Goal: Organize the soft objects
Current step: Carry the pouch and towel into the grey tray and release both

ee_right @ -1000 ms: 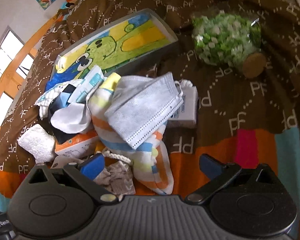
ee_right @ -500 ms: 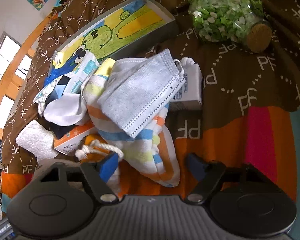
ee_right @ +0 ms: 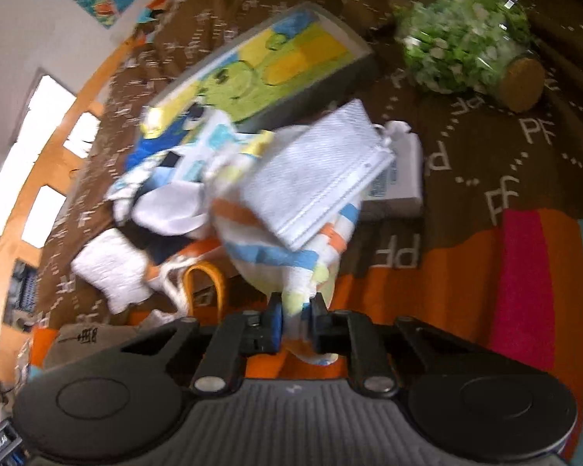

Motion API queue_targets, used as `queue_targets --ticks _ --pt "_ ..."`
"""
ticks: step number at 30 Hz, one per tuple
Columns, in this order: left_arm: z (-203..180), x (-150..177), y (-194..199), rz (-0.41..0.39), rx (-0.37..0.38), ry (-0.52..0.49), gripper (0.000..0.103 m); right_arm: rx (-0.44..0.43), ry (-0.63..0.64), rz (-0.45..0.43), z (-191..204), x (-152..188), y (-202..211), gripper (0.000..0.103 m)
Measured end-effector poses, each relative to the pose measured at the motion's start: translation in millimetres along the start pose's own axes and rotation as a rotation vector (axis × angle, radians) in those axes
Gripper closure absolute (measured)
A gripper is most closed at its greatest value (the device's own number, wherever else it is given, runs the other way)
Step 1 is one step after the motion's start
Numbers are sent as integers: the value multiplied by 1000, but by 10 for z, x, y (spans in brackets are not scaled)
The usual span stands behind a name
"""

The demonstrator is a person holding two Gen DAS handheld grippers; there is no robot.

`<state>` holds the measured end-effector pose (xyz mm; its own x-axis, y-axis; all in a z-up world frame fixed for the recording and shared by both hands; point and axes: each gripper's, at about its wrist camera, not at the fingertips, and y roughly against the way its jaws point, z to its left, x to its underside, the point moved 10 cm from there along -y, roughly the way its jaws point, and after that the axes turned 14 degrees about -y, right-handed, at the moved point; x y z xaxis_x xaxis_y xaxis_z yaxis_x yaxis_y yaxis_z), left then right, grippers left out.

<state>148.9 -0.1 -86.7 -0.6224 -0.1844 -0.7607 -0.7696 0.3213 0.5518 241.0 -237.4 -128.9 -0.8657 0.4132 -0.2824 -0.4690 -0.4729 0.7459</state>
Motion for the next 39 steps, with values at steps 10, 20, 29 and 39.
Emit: queue_targets --ticks 10,20,29,39 --pt "-199 -294 497 -119 -58 -181 101 -218 131 -69 459 106 421 90" --pt "-578 -802 723 -193 52 -295 101 -442 220 -204 804 103 910 90" --pt "-771 -1453 531 -293 98 -365 101 -527 266 -361 1039 -153 1112 90" --pt "-440 -2133 -432 -356 83 -355 101 -490 196 -448 1337 -1077 577 90"
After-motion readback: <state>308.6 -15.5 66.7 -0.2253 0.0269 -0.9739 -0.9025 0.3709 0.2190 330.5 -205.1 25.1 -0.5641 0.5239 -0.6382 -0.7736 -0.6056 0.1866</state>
